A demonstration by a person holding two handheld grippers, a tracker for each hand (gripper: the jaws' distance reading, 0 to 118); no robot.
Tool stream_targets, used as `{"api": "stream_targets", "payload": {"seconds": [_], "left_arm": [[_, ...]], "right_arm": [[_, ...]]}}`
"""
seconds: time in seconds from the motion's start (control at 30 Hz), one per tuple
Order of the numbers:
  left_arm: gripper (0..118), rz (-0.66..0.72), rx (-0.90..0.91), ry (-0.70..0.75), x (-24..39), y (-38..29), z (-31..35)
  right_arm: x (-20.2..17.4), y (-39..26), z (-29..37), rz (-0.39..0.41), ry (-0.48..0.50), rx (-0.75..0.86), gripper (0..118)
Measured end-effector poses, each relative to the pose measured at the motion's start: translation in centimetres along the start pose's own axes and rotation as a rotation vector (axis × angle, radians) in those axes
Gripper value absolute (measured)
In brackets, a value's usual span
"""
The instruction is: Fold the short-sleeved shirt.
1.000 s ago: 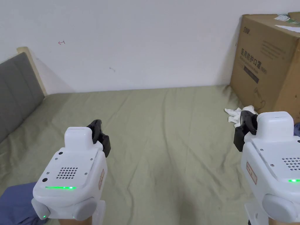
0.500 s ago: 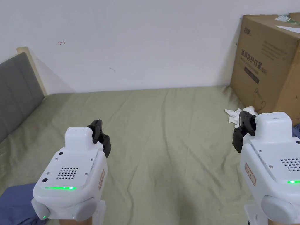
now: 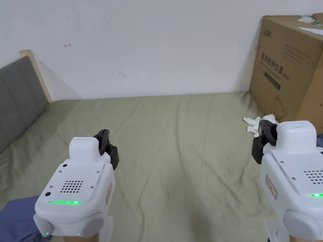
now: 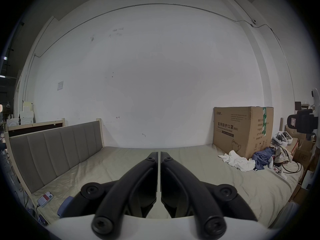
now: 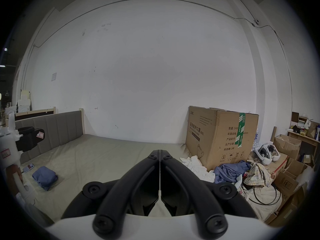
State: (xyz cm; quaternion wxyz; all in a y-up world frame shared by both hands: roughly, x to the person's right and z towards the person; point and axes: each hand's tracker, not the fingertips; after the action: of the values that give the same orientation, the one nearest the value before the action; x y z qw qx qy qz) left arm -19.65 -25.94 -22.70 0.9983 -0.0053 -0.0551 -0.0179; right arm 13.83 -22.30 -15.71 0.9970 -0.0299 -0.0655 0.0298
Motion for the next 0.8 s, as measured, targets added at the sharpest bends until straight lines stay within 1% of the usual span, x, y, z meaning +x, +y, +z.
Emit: {"api": "stream_targets", "payload": {"seconds": [0.43,0.47,0.5,0.57,0.6,0.63,0.67,0.7,0.73,0.77,0.8], "left_arm": [[6,-0.006,-0.010,0.022,-0.29,-0.12,-0.03],[8,-0.012,-0.011,0.028,-0.30,-0.17,-0.04],[26,-0.023,-0.010,0.036,-0.29,-0.26,-0.06],[77,-0.040,-0.015,0.043,-0.25,-0.44,-0.16],[81,-0.044,-0.020,0.041,-0.26,-0.49,-0.13],[81,-0.047,-0.012,0.037,-0.27,-0.54,-0.05],[82,-0.049,-0.012,0.038,-0.25,-0.53,0.00],[88,-0.053,-0.016,0.040,-0.19,-0.51,-0.08],[95,-0.058,-0.025,0.043,-0.15,-0.48,-0.20],[102,-0.060,-0.027,0.042,-0.15,-0.50,-0.28],[112,-0.061,-0.026,0.044,-0.12,-0.54,-0.30]], "right_arm": [[-0.04,-0.20,-0.06,-0.001,0.007,-0.020,3],[-0.02,-0.20,-0.06,-0.003,0.008,-0.023,4],[-0.03,-0.21,-0.08,-0.004,0.010,-0.027,13],[0.11,-0.25,-0.09,-0.008,0.017,-0.034,22],[0.14,-0.28,-0.10,-0.011,0.017,-0.035,44],[0.12,-0.32,-0.14,-0.013,0.009,-0.034,73],[0.08,-0.36,-0.28,-0.016,0.010,-0.036,97],[0.31,-0.39,-0.50,-0.018,0.014,-0.049,115],[0.39,-0.43,-0.59,-0.022,0.019,-0.050,118],[0.34,-0.48,-0.50,-0.026,0.016,-0.044,118],[0.25,-0.51,-0.41,-0.023,0.004,-0.032,118]]}}
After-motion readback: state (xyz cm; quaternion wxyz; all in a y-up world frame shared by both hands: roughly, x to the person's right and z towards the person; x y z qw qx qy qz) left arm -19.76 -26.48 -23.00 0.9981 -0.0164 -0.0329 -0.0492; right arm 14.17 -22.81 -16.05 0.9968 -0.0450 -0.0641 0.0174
